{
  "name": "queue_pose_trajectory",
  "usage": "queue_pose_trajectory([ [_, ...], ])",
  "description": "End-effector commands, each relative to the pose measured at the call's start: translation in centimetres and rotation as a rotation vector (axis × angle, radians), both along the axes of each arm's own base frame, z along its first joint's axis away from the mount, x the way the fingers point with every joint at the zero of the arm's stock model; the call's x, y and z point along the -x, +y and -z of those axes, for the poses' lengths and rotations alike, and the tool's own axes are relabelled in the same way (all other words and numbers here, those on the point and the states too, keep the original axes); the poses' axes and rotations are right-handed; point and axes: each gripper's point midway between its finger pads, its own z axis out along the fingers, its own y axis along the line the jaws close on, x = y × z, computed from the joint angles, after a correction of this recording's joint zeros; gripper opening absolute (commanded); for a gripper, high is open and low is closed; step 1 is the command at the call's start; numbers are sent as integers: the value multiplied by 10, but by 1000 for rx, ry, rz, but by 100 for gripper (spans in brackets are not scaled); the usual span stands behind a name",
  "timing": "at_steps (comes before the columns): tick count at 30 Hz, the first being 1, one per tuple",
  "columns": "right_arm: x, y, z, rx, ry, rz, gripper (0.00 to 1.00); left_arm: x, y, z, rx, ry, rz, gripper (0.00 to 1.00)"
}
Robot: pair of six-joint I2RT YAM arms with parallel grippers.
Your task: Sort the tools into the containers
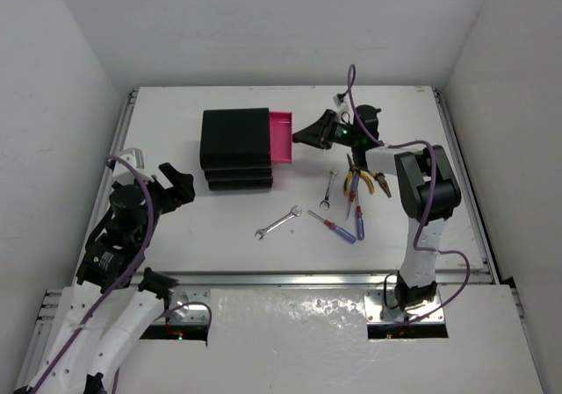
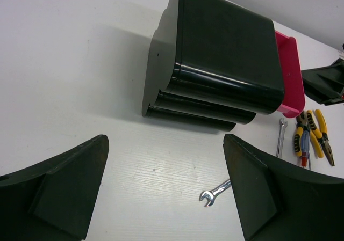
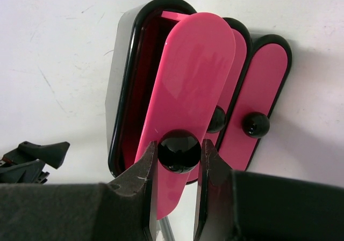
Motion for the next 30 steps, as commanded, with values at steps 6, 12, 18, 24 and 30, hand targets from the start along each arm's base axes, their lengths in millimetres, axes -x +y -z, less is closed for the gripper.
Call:
queue_pose_trajectory([
  [6, 6, -11, -17, 8, -56, -27, 23, -3, 0, -21, 14, -71, -3, 86],
  [12, 5, -13, -16, 12, -54, -39, 39, -1, 1, -23, 18, -83, -5, 86],
  [18, 0, -17, -17, 41, -55, -34, 54, -1, 1, -24, 20, -83, -5, 86],
  [24, -4, -32, -16, 88, -40, 21, 55, -1, 1, -23, 19, -84, -5, 86],
  [30, -1, -64, 0, 278, 29, 218, 83, 0, 1, -24, 20, -89, -5, 86],
])
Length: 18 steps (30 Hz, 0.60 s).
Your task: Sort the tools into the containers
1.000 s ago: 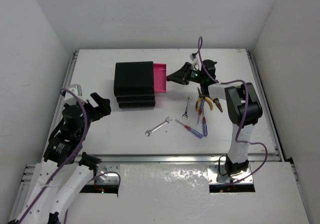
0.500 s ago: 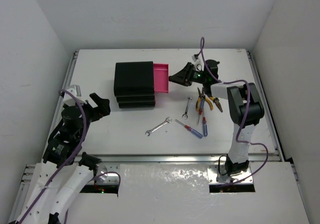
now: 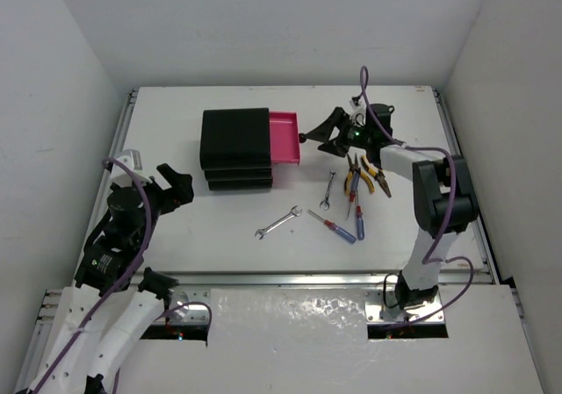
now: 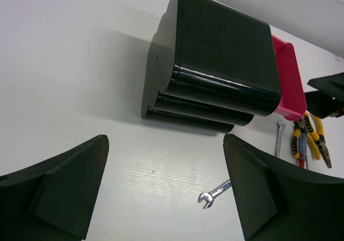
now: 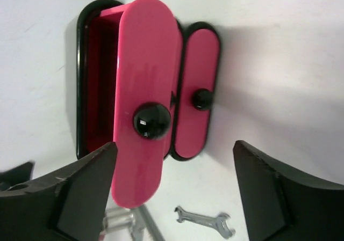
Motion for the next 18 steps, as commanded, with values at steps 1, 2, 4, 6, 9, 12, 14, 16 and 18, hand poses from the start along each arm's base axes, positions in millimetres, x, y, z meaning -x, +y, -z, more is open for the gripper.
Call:
queue_pose_trajectory([
  [1, -2, -30, -14, 170, -57, 163, 86, -3, 0, -21, 18, -74, -4, 86],
  [2, 3, -37, -5, 198, -48, 185, 86, -2, 0, -22, 19, -75, -2, 86],
  [4, 6, -47, -2, 254, -53, 233, 86, -2, 0, -22, 18, -78, -2, 86],
  [6, 10, -53, 2, 298, -39, 246, 85, -2, -1, -22, 19, -78, 1, 86],
  [9, 21, -61, 17, 449, -4, 269, 74, -2, -1, -22, 18, -78, 3, 86],
  [12, 35, -69, 31, 638, 13, 312, 57, -2, -1, -23, 19, -81, 5, 86],
  [14, 49, -72, 37, 675, 14, 330, 48, -2, -1, -23, 19, -81, 5, 86],
  [16, 59, -78, 41, 721, 10, 369, 47, -2, -2, -23, 20, -80, 8, 86],
  [18, 65, -86, 45, 789, 2, 407, 47, -2, -2, -23, 19, -82, 8, 86],
])
